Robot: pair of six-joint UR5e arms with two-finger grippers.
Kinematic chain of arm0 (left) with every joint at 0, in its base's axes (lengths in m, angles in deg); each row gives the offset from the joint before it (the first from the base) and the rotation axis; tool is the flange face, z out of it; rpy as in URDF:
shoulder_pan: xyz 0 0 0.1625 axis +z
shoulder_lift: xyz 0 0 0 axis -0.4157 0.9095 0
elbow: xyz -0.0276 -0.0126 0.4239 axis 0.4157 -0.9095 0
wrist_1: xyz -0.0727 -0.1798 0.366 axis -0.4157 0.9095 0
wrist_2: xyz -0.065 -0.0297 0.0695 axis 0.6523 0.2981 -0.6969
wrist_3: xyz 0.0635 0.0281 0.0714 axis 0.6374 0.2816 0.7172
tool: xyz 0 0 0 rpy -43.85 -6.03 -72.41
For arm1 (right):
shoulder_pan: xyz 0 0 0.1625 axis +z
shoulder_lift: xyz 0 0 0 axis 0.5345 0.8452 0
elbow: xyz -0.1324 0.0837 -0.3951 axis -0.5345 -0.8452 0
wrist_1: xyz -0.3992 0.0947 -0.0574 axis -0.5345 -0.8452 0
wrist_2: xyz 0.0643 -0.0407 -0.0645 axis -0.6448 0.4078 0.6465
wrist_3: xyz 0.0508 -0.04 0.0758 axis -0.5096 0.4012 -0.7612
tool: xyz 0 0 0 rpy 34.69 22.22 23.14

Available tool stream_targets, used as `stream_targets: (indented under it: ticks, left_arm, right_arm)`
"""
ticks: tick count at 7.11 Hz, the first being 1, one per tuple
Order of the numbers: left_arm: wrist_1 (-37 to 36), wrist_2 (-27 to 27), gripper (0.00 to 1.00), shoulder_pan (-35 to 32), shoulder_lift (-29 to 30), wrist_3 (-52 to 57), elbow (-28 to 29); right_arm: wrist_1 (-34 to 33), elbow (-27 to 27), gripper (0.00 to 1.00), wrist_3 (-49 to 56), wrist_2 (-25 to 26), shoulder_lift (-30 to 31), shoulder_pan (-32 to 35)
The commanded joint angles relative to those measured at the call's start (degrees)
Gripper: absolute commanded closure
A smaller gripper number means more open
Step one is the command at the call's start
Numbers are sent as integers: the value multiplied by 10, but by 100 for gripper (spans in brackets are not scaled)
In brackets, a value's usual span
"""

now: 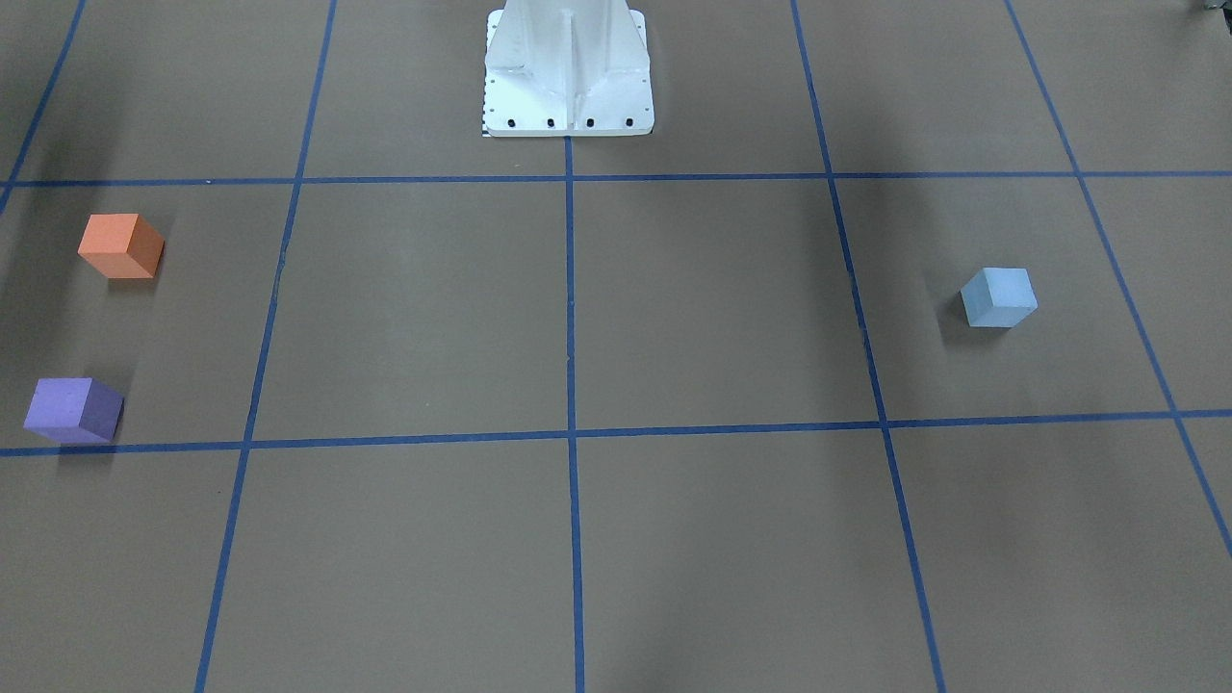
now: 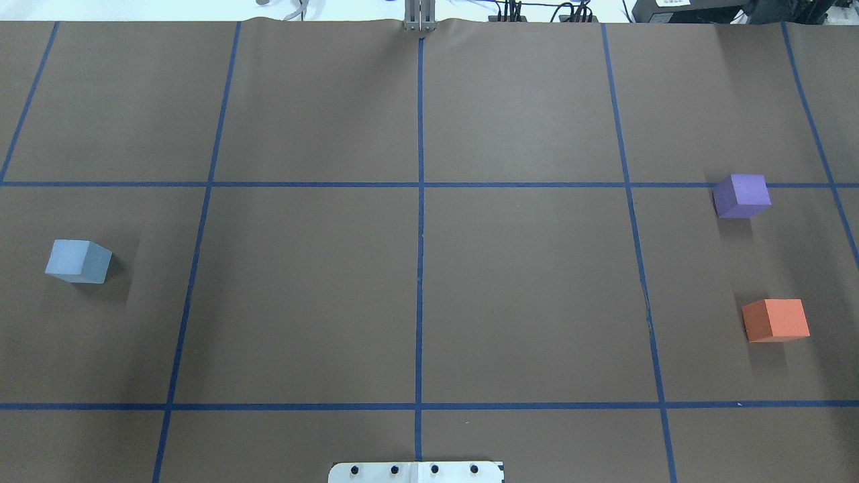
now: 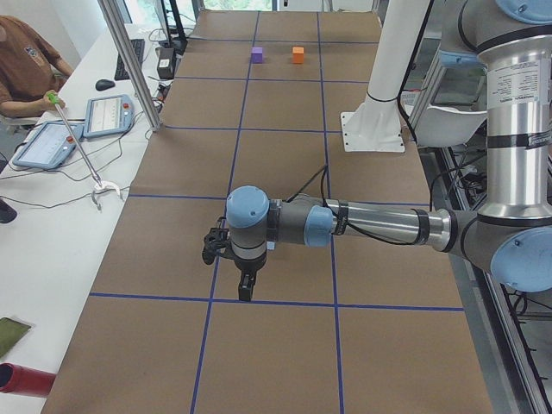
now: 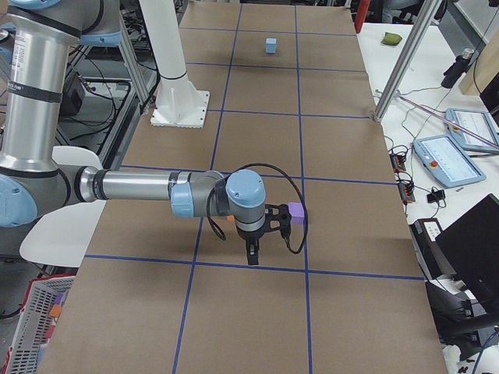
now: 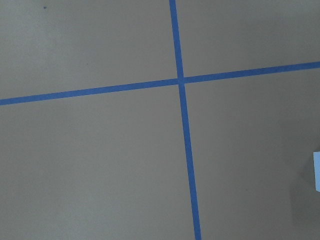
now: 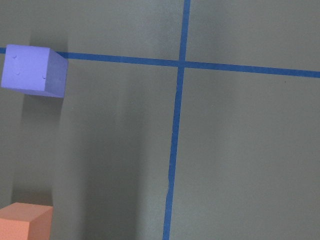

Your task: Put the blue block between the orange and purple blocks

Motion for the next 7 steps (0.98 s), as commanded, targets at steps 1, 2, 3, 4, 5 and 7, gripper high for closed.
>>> stream_targets:
  ticks: [1,2,3,4,5,7]
  left_arm:
    - [0,0,0,0,0,0,-2]
    - [-2,0,0,0,5,-4,-10]
    - [-3,2,0,2,22,-5,-18]
    - [0,5,0,18,22,-7,-36]
    - [3,4,0,59,22,-6,-33]
    - [18,22,0,82,35,-7,-64]
  right_arm:
    - [0,0,0,2,-2,1,0]
    - [-1,0,0,1,-7,1,0]
    - [-1,0,0,1,-7,0,0]
    - [-1,1,0,0,-7,0,0]
    - [1,3,0,0,-7,-1,0]
    - [1,3,0,0,-7,-3,0]
